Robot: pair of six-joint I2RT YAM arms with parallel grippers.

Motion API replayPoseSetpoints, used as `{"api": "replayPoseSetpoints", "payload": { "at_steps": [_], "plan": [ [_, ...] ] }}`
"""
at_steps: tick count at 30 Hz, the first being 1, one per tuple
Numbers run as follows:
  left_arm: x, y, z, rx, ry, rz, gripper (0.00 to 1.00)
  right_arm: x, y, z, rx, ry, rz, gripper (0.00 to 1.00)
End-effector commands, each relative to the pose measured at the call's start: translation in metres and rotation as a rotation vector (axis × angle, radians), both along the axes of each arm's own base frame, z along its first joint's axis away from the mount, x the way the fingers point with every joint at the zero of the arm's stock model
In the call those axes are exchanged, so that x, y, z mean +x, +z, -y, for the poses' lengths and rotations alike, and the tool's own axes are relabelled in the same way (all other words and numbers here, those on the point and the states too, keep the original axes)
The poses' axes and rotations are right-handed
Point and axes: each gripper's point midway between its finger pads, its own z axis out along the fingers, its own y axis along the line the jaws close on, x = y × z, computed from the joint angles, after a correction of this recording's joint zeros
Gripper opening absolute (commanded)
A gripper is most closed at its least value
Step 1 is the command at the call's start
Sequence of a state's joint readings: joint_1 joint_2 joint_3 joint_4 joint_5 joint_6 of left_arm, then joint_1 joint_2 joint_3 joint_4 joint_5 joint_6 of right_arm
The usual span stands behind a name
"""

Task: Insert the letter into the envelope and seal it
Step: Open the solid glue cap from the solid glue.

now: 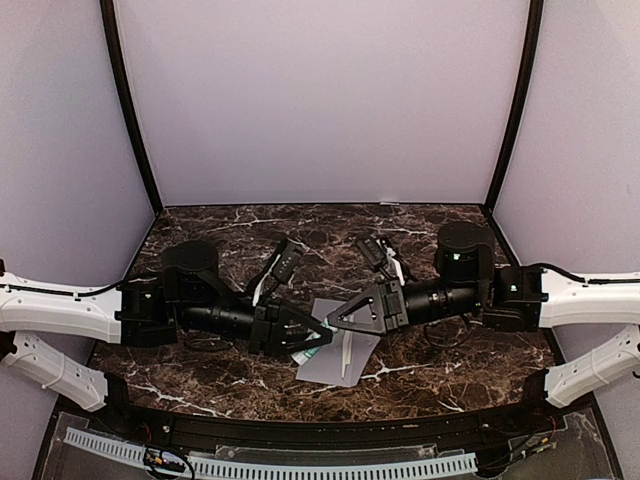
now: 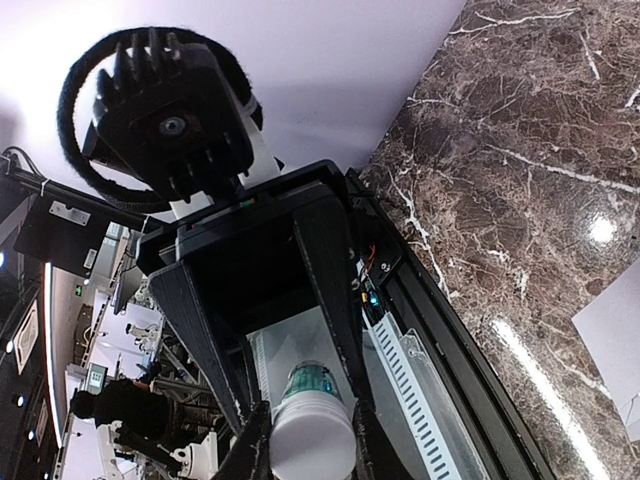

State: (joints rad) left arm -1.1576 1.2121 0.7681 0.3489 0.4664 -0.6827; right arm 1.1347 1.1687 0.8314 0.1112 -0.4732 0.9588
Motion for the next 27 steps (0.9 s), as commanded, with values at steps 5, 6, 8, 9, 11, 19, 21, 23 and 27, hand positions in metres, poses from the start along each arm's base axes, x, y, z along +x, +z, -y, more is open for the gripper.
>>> {"api": "replayPoseSetpoints", "payload": {
  "at_steps": [5,6,8,9,11,19,21,23,27],
  "plan": [
    [-0.004,-0.002,0.001,0.013,-0.022,-0.008,0.44,0.004,0.025,-0.005,0.046,-0.014,0.056,0.06],
    [-0.004,-0.003,0.0,0.014,-0.022,-0.009,0.42,0.004,0.024,-0.005,0.042,-0.015,0.056,0.06],
    [-0.004,-0.003,0.0,0.014,-0.022,-0.007,0.39,0.004,0.023,-0.004,0.039,-0.016,0.055,0.06],
    [-0.004,-0.004,0.0,0.016,-0.023,-0.008,0.37,0.004,0.023,-0.004,0.037,-0.016,0.054,0.06],
    [-0.004,-0.005,0.001,0.018,-0.022,-0.009,0.31,0.004,0.022,-0.005,0.034,-0.016,0.054,0.06],
    [-0.005,-0.008,0.003,0.025,-0.035,-0.01,0.08,0.013,0.022,-0.002,0.011,-0.062,0.07,0.05],
    [-0.005,-0.009,0.002,0.031,-0.035,-0.012,0.05,0.015,0.024,0.0,0.013,-0.071,0.074,0.04],
    [-0.005,-0.01,0.002,0.032,-0.035,-0.013,0.05,0.018,0.023,0.001,0.011,-0.08,0.075,0.04],
    [-0.006,-0.012,0.001,0.035,-0.036,-0.013,0.04,0.022,0.022,0.005,0.003,-0.09,0.075,0.03]
  ]
}}
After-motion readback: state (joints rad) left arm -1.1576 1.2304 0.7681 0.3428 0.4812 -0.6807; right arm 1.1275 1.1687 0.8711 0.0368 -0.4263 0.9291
